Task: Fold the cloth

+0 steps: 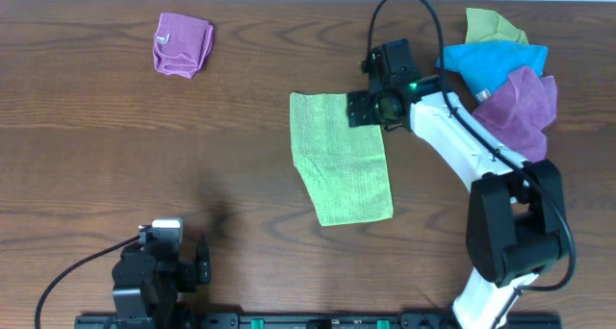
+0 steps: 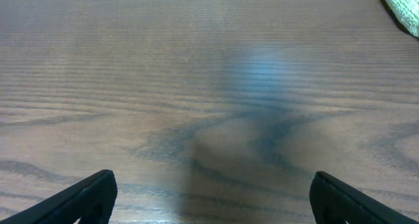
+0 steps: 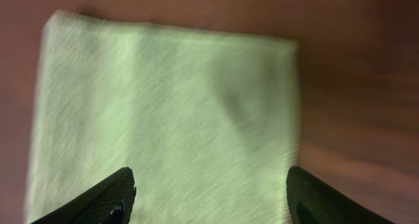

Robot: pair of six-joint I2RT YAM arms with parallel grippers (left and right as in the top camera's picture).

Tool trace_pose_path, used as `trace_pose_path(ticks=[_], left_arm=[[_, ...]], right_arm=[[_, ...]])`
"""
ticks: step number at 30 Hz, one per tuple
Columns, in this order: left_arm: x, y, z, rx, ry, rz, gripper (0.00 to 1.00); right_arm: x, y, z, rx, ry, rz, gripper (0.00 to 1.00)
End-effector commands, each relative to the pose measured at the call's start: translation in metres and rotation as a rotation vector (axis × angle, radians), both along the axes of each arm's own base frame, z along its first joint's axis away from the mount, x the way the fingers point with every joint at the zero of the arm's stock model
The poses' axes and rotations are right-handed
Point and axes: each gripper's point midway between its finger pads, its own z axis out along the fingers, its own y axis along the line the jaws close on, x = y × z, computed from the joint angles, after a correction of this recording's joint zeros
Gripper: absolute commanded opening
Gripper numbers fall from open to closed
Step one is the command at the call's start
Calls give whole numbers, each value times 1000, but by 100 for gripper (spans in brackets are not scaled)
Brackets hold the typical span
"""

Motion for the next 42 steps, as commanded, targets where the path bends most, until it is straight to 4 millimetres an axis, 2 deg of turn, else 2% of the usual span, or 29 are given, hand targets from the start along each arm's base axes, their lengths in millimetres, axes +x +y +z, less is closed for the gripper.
trace_pose_path(ticks=[1, 3, 7, 12, 16, 22, 29, 32, 38, 42], left_arm=[[-3, -1, -12, -7, 33, -1, 95], [-3, -1, -12, -6, 32, -1, 95], [-3, -1, -12, -6, 32, -1, 95], [-3, -1, -12, -6, 32, -1, 95], [-3, -1, -12, -6, 32, -1, 95], [-3, -1, -12, -7, 32, -1, 95], [-3, -1, -12, -7, 32, -1, 95], [-3, -1, -12, -6, 32, -1, 95], [-3, -1, -12, -6, 32, -1, 95], [-3, -1, -12, -7, 32, -1, 95]], right_arm=[[-30, 38, -1, 70, 55, 217, 74], [-35, 33, -7, -20, 55, 217, 74], [-11, 3, -7, -212, -38, 33, 73], [19, -10, -9, -189, -110, -28, 69], [32, -22, -25, -192, -113, -44, 66], [44, -29, -44, -197, -122, -45, 61], [58, -34, -56, -187, -148, -67, 56], [59, -33, -65, -165, -135, -62, 54], [65, -32, -65, -153, -158, -65, 38], [67, -31, -63, -152, -164, -67, 17]])
